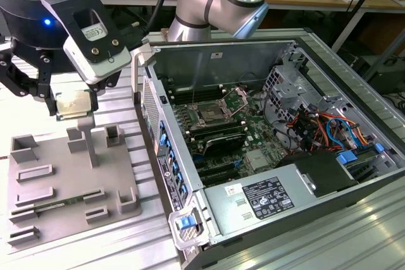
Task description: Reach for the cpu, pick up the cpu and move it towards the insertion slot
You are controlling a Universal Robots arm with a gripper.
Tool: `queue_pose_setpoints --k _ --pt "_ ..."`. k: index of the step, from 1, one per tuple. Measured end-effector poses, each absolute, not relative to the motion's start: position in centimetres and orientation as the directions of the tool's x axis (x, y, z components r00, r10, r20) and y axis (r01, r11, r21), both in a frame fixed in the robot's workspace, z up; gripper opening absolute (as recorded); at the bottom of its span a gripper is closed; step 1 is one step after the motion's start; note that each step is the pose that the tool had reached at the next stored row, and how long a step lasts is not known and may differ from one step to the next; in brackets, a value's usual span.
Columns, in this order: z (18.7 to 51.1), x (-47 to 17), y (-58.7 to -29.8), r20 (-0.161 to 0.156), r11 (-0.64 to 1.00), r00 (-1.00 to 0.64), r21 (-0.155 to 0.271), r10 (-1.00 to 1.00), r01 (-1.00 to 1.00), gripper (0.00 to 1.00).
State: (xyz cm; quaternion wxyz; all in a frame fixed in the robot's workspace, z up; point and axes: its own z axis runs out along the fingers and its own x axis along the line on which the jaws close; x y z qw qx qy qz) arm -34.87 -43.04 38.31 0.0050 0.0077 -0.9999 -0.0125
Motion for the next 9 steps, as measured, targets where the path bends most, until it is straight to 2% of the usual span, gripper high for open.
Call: queue_pose_setpoints --k 9 --pt "38.31 -34.01 -43.04 0.01 1.0 -1.0 0.025 -0.016 -0.015 0.55"
